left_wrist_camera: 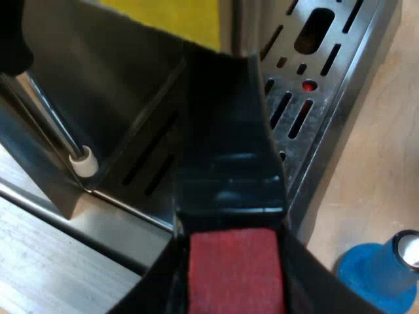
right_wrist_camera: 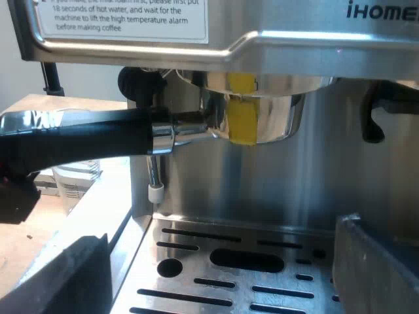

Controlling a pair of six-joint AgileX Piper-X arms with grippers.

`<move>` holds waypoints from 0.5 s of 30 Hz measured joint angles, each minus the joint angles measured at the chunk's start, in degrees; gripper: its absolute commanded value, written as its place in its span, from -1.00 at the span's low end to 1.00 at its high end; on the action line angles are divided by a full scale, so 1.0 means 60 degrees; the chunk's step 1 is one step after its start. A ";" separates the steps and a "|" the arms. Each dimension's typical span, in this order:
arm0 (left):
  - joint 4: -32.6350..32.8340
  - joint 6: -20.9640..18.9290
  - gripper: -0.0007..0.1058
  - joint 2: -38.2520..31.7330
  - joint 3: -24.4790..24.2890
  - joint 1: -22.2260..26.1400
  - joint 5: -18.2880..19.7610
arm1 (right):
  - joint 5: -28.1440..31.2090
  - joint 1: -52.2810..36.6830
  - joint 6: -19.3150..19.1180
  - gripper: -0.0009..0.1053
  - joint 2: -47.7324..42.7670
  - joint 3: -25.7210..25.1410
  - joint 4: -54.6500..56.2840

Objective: Put the handle in the coffee machine

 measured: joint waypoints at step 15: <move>-0.0558 -0.0791 -0.96 0.0009 0.0026 -0.0007 -0.0085 | 0.0000 0.0000 0.0000 0.35 0.0000 0.0000 0.0000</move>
